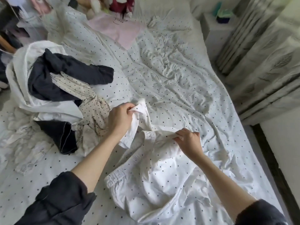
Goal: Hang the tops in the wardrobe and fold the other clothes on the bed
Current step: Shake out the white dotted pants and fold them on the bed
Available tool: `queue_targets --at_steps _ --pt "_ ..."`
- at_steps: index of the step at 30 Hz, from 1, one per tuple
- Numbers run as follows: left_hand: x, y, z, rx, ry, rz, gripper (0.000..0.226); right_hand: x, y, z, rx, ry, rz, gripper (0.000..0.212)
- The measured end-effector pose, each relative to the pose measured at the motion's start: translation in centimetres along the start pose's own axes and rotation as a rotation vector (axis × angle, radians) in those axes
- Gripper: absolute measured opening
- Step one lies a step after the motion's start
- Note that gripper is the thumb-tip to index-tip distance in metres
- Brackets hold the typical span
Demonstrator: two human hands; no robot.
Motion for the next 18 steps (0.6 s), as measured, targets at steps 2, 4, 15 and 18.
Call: queue_targets --at_steps 2,4,15,18 --pt "5.5 -1.2 0.8 -0.052 0.145 0.132 0.025 2.3 1.0 -2.7 0.047 -0.02 0.088 0.012" --pt "10.6 -1.2 3.3 -0.245 0.253 0.249 0.037 4.5 2.3 -4.9 0.084 -0.034 0.15 0.015" --pt "9.8 8.5 13.0 -0.87 0.034 0.34 0.095 6.2 6.8 -9.0 0.094 -0.226 0.102 0.019" --pt "12.9 8.1 11.9 -0.791 0.06 0.477 0.059 5.0 7.2 -10.1 0.114 -0.291 0.029 0.018"
Point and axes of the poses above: each hand's wrist, its own y-axis away from the middle knuckle, its own z-axis out of the palm, x = y × z, the point moved 8 cm from there along -y, towards the middle knuckle, and after that the axes turned 5 degrees about -y, right-handed, at the moved point
